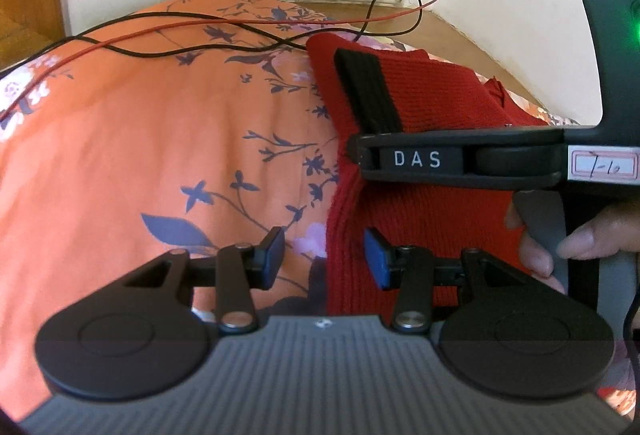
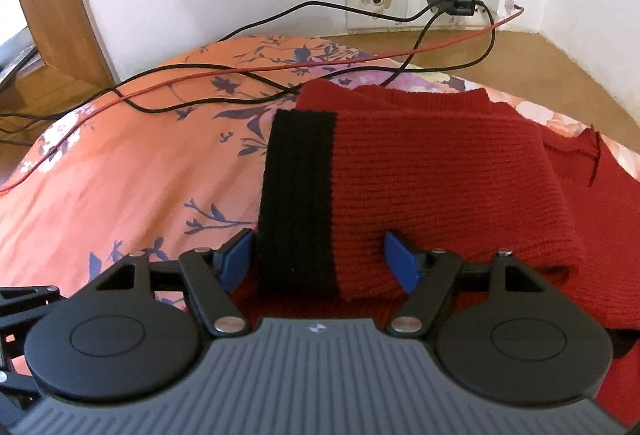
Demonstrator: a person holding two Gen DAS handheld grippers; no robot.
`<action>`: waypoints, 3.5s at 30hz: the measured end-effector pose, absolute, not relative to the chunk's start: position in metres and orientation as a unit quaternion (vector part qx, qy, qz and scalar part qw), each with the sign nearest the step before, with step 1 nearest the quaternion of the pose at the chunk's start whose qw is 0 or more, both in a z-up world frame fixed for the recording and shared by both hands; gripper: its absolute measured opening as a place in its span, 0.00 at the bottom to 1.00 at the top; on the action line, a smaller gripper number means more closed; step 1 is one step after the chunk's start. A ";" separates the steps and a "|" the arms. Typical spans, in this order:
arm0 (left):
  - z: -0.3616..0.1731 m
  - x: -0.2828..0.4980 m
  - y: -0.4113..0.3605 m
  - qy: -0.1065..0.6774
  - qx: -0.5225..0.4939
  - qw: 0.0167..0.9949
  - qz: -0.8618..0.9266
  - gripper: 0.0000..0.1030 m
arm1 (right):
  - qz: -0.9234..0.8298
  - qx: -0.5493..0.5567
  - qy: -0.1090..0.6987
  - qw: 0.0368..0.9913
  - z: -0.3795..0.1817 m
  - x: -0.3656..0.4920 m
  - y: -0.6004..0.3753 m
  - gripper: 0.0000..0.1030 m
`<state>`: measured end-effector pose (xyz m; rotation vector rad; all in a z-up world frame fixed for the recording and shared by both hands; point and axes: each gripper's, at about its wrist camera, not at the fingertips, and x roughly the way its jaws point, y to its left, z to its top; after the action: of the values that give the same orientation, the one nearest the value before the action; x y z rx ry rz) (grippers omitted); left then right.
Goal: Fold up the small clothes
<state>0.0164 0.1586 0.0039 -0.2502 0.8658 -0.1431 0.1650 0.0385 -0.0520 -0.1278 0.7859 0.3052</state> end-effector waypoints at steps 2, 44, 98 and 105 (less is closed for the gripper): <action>0.004 0.017 0.159 0.418 -0.122 0.898 -0.069 0.45 | 0.139 -0.065 0.378 0.913 -0.052 0.163 0.039 0.66; 0.053 0.050 0.106 0.353 -0.113 0.922 -0.110 0.45 | 0.072 0.101 0.257 0.958 0.076 0.116 -0.158 0.09; 0.020 0.105 0.050 0.377 -0.064 0.924 -0.009 0.45 | 0.015 0.147 0.339 0.929 -0.045 0.135 -0.289 0.61; 0.033 0.068 0.045 0.390 -0.042 0.920 0.012 0.45 | 0.034 0.151 0.346 0.925 -0.024 0.106 -0.282 0.72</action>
<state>0.0683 0.0453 0.0333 -0.0868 0.8018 0.0244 0.1059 -0.2819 -0.0240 0.3096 0.7104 0.0693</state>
